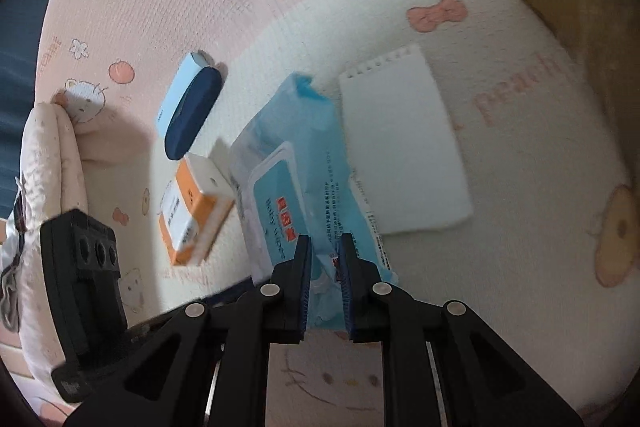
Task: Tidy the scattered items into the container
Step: 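Lift the baby wipes pack with the right gripper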
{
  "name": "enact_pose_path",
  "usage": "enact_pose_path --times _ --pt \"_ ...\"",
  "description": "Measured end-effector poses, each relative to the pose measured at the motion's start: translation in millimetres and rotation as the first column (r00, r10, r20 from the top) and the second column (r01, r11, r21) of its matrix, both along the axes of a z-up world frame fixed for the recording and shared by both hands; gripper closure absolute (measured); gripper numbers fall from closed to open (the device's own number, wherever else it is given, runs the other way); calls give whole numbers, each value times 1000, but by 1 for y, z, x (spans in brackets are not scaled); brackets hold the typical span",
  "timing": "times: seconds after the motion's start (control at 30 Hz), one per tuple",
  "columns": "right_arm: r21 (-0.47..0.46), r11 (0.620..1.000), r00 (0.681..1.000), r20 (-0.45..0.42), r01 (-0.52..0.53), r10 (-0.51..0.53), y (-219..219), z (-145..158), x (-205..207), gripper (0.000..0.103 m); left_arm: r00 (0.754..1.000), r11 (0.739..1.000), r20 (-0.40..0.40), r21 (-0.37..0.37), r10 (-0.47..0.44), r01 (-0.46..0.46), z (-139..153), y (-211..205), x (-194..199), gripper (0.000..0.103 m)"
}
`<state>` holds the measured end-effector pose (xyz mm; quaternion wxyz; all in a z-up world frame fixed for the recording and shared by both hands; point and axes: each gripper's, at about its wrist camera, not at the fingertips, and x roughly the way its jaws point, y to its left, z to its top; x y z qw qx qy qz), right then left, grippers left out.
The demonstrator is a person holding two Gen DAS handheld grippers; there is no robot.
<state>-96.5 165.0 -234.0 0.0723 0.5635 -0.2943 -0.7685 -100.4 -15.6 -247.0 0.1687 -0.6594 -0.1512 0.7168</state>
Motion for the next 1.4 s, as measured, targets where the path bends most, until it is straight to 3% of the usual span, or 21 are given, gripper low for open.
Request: enact_pose_path --times 0.13,0.3,0.47,0.63,0.8,0.97,1.13,1.23,1.3,1.4 --pt "63 998 1000 -5 -1 1 0 1 9 92 998 997 -54 -71 -23 19 7 27 13 61" --pt "-16 996 996 -19 86 -86 18 12 29 91 996 989 -59 -137 -60 52 14 29 16 61" --pt "-33 989 990 -4 143 -143 24 21 51 89 989 983 -127 -179 -71 47 38 15 13 54" --pt "-97 984 988 53 147 -142 15 8 59 87 981 982 -176 -182 -86 54 54 5 -15 48" --pt "-101 988 991 76 118 -111 0 1 53 87 950 950 -206 -257 -233 177 52 26 -66 47" --pt "-99 983 984 105 157 -147 4 -5 48 87 937 939 -161 -207 -310 275 36 33 -107 47" --pt "-53 977 963 190 206 -193 2 0 52 87 913 917 -101 -98 -395 386 23 30 -117 47" --pt "6 981 956 223 195 -192 -2 1 52 82 886 893 -122 -121 -448 434 22 25 -106 47" --pt "-26 979 954 234 201 -190 -3 -7 49 72 873 882 -133 -123 -469 455 23 24 -100 47" --pt "-77 972 947 256 220 -194 -2 -20 44 71 869 878 -134 -123 -477 463 23 20 -94 47"
